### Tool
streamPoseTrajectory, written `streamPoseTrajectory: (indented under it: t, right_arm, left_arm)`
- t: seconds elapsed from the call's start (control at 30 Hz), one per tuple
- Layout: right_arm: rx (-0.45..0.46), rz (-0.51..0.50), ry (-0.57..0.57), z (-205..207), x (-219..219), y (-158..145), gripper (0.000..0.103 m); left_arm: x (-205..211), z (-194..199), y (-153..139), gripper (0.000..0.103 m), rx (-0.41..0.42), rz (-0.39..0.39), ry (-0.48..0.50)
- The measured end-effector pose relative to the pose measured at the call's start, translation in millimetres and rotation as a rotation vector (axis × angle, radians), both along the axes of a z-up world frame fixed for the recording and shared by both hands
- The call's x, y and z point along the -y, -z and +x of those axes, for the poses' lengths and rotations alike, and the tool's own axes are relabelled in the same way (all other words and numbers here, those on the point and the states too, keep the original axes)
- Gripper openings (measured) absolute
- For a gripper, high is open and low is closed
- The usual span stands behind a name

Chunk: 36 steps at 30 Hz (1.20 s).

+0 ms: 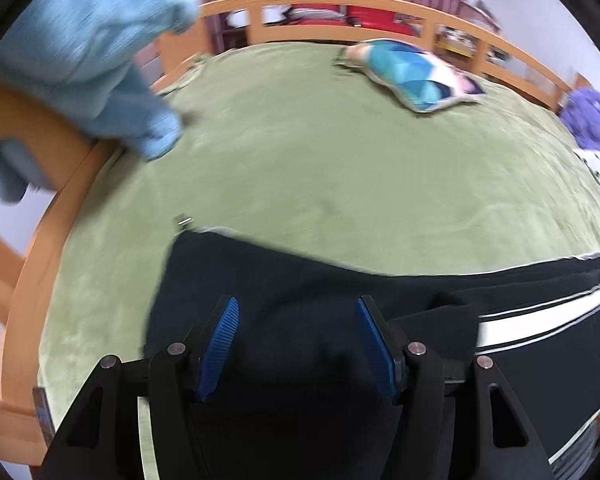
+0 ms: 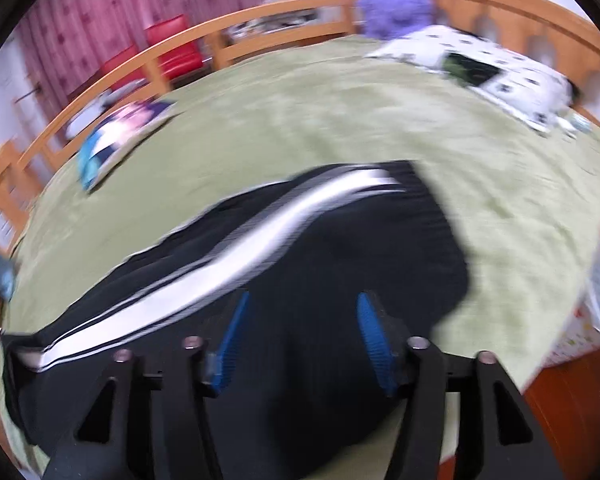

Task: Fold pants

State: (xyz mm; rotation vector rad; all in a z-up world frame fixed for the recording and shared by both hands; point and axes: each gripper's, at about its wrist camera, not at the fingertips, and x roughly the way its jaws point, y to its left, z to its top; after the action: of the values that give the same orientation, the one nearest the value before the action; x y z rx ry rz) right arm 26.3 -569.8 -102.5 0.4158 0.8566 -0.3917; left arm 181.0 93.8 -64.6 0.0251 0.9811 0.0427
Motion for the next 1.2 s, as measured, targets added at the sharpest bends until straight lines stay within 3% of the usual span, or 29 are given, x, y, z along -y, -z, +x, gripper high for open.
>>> streamPoseTrajectory:
  t: [0.07,0.3,0.33,0.43,0.53,0.6,0.63,0.73,0.83,0.87,0.9,0.97,1.0,1.1,1.2]
  right_arm:
    - [-0.005,0.045,0.045,-13,29,8,0.073]
    - [0.021,0.369,0.087,-16,83,75,0.073]
    - [0.046,0.435,0.086,-11,86,87,0.073]
    - [0.118,0.53,0.121,3,94,102,0.086]
    - [0.194,0.587,0.209,17,103,104,0.086]
    - [0.2,0.55,0.225,27,109,97,0.068]
    - [0.205,0.522,0.19,34,111,90,0.047]
    - [0.285,0.432,0.111,43,114,43,0.038]
    - [0.404,0.393,0.077,36,127,-3,0.036]
    - [0.423,0.336,0.073,32,133,-15,0.036]
    - [0.407,0.294,0.081,32,139,-20,0.037]
    - [0.314,0.269,0.145,33,155,-5,0.048]
    - [0.23,0.276,0.148,40,160,10,0.053]
    - [-0.008,0.312,0.153,41,164,59,0.054]
    - [-0.003,0.272,0.184,10,154,72,0.059]
  left_arm:
    - [21,5,-4,0.059,0.0,0.002,0.023]
    - [73,16,-3,0.059,-0.033,-0.012,0.067]
    - [78,17,-2,0.059,-0.04,-0.016,0.071]
    - [82,13,-2,0.059,-0.041,-0.015,0.064]
    - [83,11,0,0.059,-0.039,-0.029,0.057]
    - [82,11,3,0.059,-0.043,-0.029,0.046]
    - [81,12,4,0.059,-0.048,-0.028,0.036]
    - [79,14,4,0.059,-0.046,-0.04,0.02]
    - [75,10,-4,0.059,-0.028,-0.046,0.012]
    - [74,9,-6,0.059,-0.023,-0.045,0.013]
    - [73,8,-7,0.059,-0.019,-0.043,0.016]
    - [68,5,-7,0.059,-0.014,-0.042,0.021]
    - [66,4,-6,0.059,-0.017,-0.041,0.015]
    - [54,0,-2,0.06,-0.035,-0.049,0.001]
    - [36,-10,-2,0.065,-0.035,-0.031,-0.03]
